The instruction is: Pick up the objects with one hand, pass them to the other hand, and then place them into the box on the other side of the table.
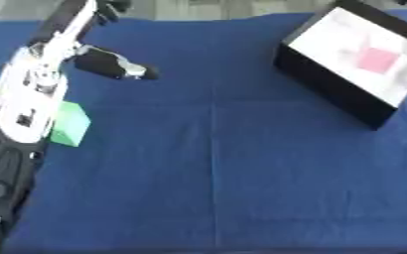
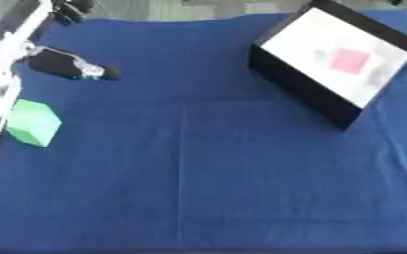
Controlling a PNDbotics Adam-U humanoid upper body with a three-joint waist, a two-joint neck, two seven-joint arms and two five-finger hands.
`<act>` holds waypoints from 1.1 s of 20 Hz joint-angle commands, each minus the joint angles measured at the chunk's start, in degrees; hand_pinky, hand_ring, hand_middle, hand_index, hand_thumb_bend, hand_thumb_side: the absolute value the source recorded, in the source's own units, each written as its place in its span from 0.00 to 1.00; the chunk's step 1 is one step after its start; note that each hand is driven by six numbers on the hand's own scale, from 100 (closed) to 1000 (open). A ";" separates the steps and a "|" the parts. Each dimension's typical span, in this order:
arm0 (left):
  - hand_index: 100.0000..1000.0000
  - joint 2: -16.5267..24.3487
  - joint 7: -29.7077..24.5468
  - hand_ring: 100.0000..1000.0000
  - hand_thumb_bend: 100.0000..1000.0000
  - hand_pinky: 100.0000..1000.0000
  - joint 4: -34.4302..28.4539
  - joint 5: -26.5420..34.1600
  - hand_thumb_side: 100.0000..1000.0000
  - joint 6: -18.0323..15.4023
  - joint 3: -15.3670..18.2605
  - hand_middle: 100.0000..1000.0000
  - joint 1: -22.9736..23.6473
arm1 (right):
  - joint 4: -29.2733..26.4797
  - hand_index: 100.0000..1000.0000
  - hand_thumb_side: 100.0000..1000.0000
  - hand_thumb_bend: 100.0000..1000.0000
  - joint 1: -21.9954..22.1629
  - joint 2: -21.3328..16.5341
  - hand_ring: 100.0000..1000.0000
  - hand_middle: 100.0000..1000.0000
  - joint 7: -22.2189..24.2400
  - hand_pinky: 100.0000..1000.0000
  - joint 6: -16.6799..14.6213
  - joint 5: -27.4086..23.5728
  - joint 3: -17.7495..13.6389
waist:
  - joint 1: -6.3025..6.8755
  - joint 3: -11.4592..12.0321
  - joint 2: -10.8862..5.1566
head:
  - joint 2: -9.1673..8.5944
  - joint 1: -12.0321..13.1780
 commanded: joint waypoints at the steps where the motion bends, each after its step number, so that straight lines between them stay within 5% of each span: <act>1: 0.80 6.14 -7.83 0.71 1.00 0.73 -0.58 2.32 0.30 -2.57 -0.57 0.68 -3.19 | -1.62 0.85 0.16 0.00 0.36 -2.55 1.00 0.82 -0.67 0.89 0.13 -0.77 -1.67 | 0.54 0.03 -1.72 | -0.20 0.48; 9: 0.81 14.23 -21.16 0.75 1.00 0.75 4.43 5.21 0.29 -7.57 -1.53 0.70 -6.89 | -2.47 0.85 0.19 0.00 1.80 -1.54 1.00 0.82 -0.65 0.89 1.16 -1.19 -3.06 | 0.35 -0.25 -1.12 | -0.89 0.43; 17: 0.78 19.61 -25.92 0.77 1.00 0.77 9.60 3.38 0.16 -13.71 -3.98 0.70 -8.21 | -2.41 0.84 0.20 0.00 2.42 -1.08 1.00 0.81 -0.41 0.89 1.57 -0.74 -3.46 | 0.26 -0.30 -0.38 | -1.52 0.82; 22: 0.76 21.10 -26.01 0.77 1.00 0.77 12.08 0.48 0.17 -16.90 -5.70 0.70 -8.18 | -2.42 0.84 0.21 0.00 2.65 -0.86 1.00 0.81 -0.82 0.88 1.79 -0.56 -3.66 | 0.10 -0.57 0.23 | -2.09 0.69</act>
